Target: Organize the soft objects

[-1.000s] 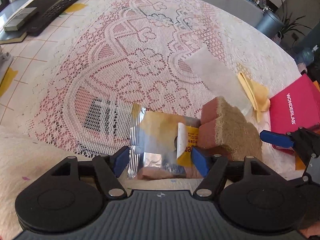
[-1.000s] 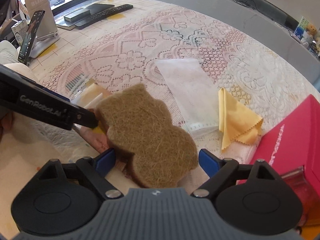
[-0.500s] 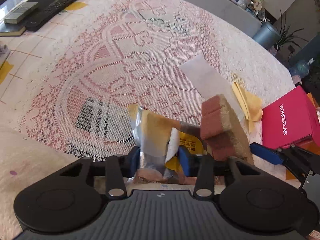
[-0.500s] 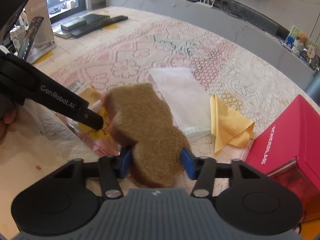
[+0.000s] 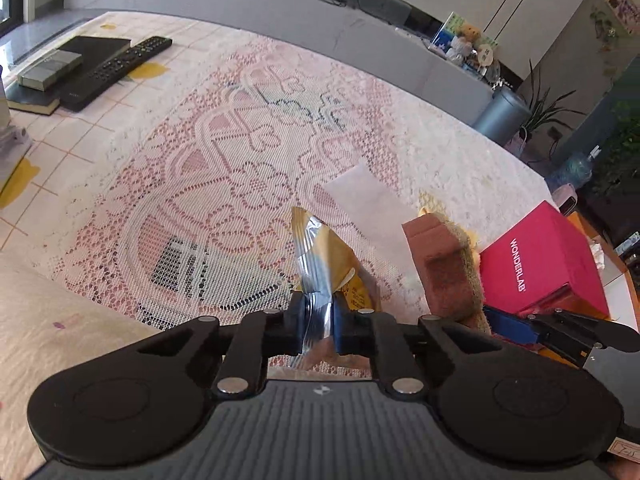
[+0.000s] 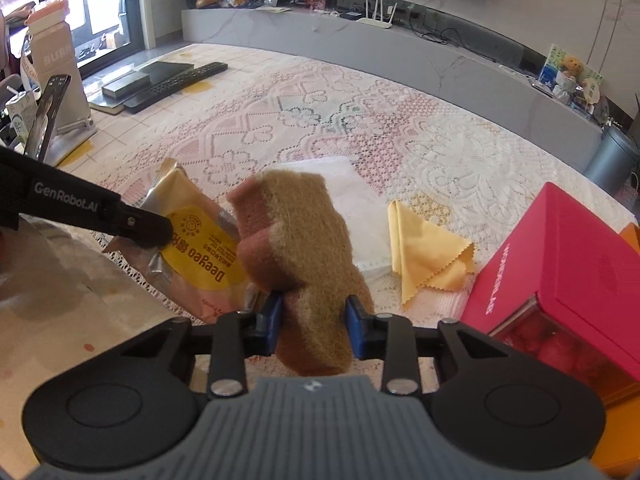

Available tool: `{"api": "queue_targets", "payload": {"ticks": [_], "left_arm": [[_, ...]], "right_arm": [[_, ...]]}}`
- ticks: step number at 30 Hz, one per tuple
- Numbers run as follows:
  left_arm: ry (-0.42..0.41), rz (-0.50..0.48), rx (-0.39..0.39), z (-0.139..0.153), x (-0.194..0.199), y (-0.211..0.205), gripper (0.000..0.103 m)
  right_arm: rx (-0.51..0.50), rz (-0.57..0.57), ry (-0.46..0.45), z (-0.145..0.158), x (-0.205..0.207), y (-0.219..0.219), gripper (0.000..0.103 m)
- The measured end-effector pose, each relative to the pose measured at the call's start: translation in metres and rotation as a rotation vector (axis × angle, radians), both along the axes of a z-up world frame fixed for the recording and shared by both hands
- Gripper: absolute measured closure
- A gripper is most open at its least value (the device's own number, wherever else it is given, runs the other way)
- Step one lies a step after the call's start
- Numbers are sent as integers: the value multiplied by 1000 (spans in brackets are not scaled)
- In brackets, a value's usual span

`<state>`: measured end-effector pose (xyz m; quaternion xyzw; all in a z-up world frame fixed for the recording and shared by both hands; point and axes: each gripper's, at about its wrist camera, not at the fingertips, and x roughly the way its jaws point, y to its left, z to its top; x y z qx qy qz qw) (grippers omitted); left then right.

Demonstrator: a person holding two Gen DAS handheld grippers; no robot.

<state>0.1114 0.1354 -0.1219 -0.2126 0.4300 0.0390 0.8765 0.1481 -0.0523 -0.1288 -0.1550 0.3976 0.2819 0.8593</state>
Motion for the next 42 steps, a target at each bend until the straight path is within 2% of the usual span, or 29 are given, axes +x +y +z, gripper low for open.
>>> {"api": "queue_targets", "payload": {"ticks": [4,12,22,31,37,42], "left_arm": [[-42,-1,16,14,-6,-4,92],[-159,-31,110,52,-16,-23,93],[-273,-73,129,92,-26,-52,93],[-382,-187,113,129,-20,-103,93],[-438,-289,98,144,-4,-149,93],[-445,-386,60,144,18,-190,93]], "right_arm": [[15,-23,-30,12,-3,-7,71],[48,-41,-94,43,-14,-19,71],[91,-82,-218,95,-36,-51,71],[122,-217,-287,145,-46,-116,71],[67,-332,-321,166,-45,-172,71],[10,-427,-304,168,-33,-221,71]]}}
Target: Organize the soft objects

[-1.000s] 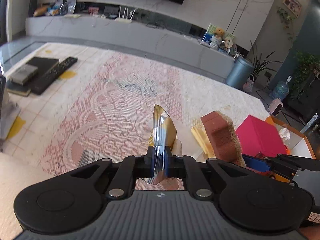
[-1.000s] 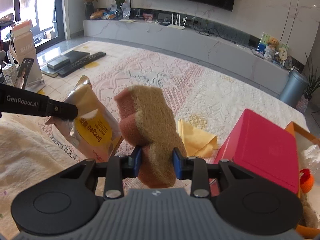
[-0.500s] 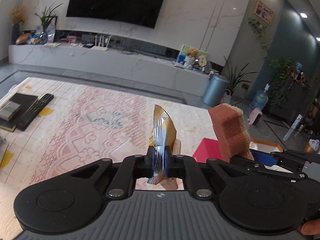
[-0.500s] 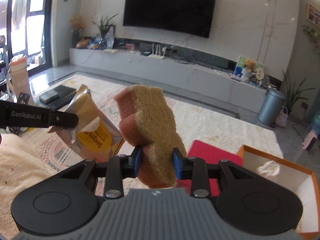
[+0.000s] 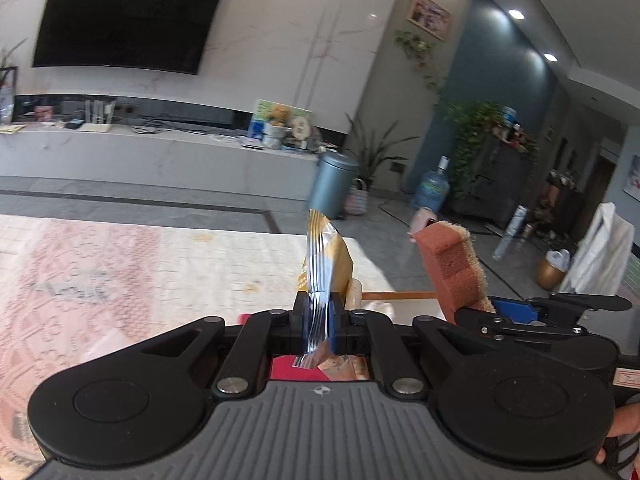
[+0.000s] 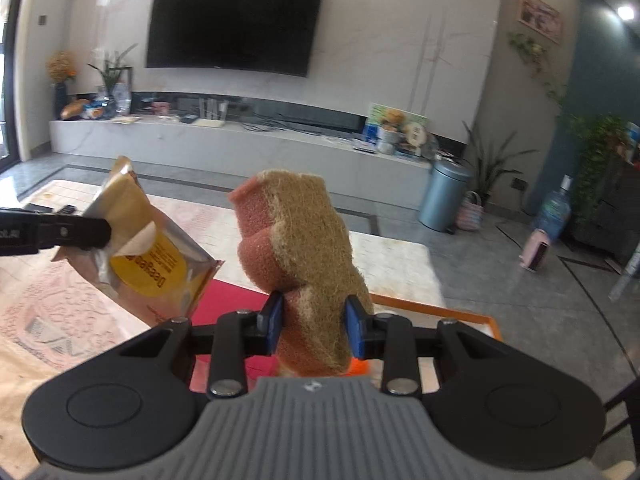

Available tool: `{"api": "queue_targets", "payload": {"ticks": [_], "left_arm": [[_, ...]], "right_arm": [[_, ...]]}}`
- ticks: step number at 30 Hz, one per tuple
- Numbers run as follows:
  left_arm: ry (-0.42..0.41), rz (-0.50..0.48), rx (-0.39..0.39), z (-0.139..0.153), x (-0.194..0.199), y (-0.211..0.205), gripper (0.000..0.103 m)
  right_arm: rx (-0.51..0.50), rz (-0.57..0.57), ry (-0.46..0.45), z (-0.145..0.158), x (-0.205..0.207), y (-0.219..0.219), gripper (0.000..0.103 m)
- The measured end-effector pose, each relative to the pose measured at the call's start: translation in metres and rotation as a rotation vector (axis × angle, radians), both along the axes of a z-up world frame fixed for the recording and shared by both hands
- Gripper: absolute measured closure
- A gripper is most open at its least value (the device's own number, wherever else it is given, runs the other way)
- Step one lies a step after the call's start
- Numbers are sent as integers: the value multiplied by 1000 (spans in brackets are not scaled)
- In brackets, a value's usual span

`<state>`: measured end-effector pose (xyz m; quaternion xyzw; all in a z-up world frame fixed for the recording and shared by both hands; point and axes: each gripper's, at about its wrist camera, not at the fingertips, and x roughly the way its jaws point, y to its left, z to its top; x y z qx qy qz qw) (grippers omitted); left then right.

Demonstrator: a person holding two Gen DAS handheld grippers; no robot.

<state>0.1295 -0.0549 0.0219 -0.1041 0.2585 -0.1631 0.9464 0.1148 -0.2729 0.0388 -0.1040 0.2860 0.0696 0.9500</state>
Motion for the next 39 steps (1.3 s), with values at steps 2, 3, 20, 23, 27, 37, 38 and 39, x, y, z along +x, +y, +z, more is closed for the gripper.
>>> {"api": "queue_targets", "payload": {"ticks": [2,3,20,23,27,37,38,39], "left_arm": [[2,-35,3,-3,7,-18,93],[4,-52,4,-4,11,-27,93],[122,-238,10,-60,100,-135,93],[159,-235,4,-73,112,-138,93],[200,-229,0,-88,123,-140,93],[266,-221,27,-114,130,-141,93],[266,-220,37,-114,131,-143,93],[265,-220,49,-113,131,-146,93]], "right_arm": [[-13,-37,17,-3,6,-19,71],[-21,-56,26,-6,9,-28,71],[-70,-216,262,-90,87,-117,70],[-80,-218,301,-106,98,-121,70],[-97,-230,348,-126,106,-123,70],[-149,-233,419,-152,126,-127,66],[-156,-230,421,-153,126,-126,65],[-163,-227,420,-154,125,-124,64]]}}
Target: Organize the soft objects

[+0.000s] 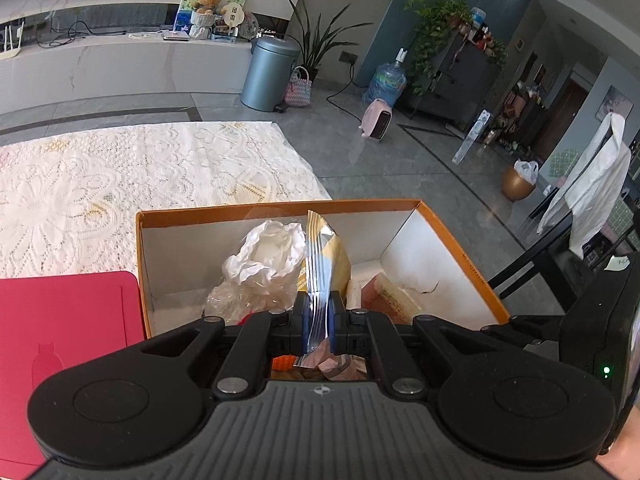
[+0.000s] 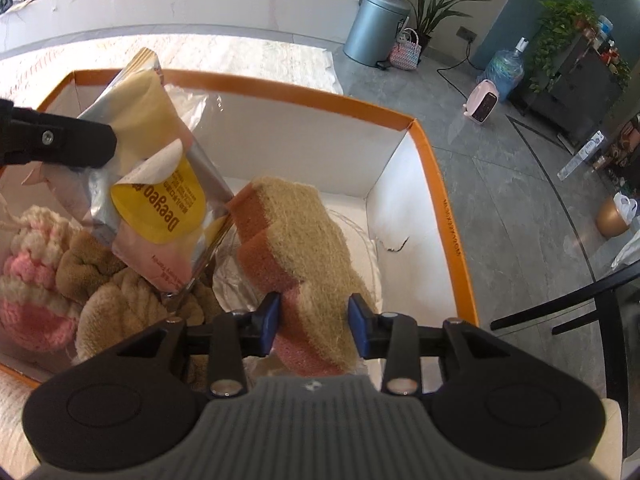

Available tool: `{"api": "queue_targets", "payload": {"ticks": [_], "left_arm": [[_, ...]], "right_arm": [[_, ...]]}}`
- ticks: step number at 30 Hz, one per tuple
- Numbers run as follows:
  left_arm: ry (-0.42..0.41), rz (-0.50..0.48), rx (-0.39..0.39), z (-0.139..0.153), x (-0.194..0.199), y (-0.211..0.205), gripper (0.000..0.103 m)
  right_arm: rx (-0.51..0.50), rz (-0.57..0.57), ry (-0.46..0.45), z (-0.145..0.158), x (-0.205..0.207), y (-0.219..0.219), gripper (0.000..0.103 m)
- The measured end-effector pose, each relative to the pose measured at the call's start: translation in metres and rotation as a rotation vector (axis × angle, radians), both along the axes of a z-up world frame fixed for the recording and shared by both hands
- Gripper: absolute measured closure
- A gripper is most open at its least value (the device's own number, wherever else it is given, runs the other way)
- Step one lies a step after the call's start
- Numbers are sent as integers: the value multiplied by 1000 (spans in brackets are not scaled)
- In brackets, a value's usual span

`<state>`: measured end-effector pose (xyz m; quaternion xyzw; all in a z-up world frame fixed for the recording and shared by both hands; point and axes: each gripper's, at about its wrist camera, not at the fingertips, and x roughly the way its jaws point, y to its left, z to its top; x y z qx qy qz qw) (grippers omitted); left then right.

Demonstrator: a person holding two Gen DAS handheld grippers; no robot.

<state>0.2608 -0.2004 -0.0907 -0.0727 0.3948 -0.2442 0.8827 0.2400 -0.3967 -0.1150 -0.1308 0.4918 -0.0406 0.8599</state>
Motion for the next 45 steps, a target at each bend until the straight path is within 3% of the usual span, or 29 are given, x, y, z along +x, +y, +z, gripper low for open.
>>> {"api": "queue_targets", "payload": {"ticks": [6,10,12,16,25,30,36,45], "left_arm": [[-21,-1,87,2,-2,-7,89],[-38,1,127,7,-6,-10,79],[-49,-3,121,11,-8,-12,78],[-70,-3,115,17,-13,-10,62],[-143,27,61,42,-32,9,43],[-193,58,44,55,-50,27,42],[-265,103,44,67,-76,54,42],[-335,199,53,75,-116,111,42]], "right_arm": [[-47,48,14,2,-7,13,48],[-75,59,15,6,-11,16,41],[-78,56,11,11,-14,17,38],[-94,57,-5,20,-20,18,34],[-128,52,-71,45,-44,29,16],[-117,29,-132,63,-61,36,16],[5,14,-251,86,-90,55,16],[124,55,-337,93,-120,117,16]]}}
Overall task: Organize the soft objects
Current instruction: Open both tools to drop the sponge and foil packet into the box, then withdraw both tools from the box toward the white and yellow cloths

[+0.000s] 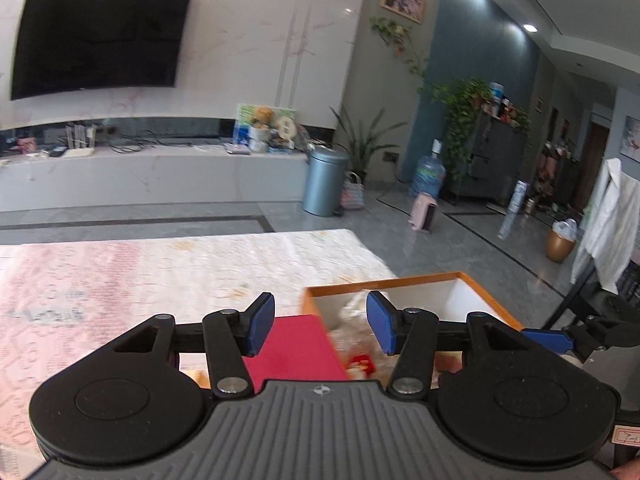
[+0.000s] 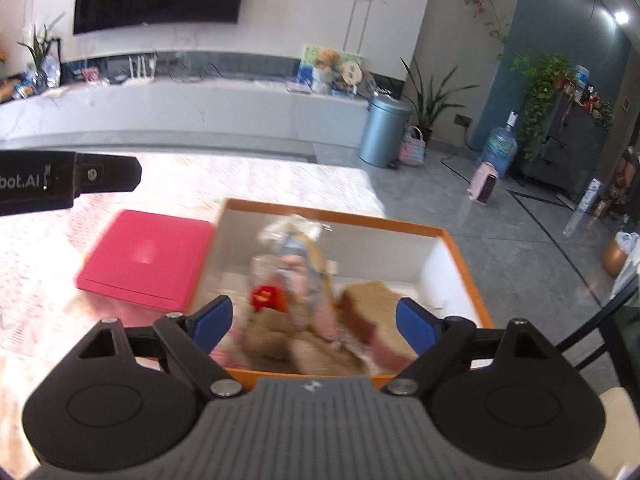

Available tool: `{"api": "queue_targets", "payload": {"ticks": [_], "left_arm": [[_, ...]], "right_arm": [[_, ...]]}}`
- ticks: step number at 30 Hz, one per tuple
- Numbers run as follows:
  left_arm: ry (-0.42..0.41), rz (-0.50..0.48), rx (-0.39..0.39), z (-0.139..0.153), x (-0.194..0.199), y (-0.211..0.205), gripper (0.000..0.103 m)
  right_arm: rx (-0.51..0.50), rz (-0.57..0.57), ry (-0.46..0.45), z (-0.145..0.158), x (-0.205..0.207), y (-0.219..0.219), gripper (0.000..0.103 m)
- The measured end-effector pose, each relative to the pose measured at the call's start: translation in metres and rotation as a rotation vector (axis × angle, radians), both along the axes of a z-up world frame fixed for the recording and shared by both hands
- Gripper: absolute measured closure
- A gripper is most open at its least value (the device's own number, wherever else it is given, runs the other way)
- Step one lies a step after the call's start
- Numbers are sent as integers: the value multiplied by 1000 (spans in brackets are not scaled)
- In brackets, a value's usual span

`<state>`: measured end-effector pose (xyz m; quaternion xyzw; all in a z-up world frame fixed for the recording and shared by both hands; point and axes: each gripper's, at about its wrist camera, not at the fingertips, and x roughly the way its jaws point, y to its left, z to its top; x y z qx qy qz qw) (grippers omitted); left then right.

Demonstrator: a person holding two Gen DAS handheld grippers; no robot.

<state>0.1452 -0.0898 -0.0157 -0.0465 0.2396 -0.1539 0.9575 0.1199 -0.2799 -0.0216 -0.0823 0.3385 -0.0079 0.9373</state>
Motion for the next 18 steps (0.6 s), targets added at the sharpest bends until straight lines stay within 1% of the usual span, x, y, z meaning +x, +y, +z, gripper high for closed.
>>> {"api": "queue_targets", "payload": {"ticks": [5,11,16,18], "left_arm": [[-12,48,26,-2,-15,31,42],[-14,114,73,-13,-29,63,42],[49,185,48,-32,-33,100,42],[76,207,51,-43,-35,117,42]], "right_arm": [[43,35,-19,-2,-14,36,16],[102,87,5,-13,-22,80,16],[93,135,2,-26,-24,115,16],[86,161,9,-31,-24,130,16]]}}
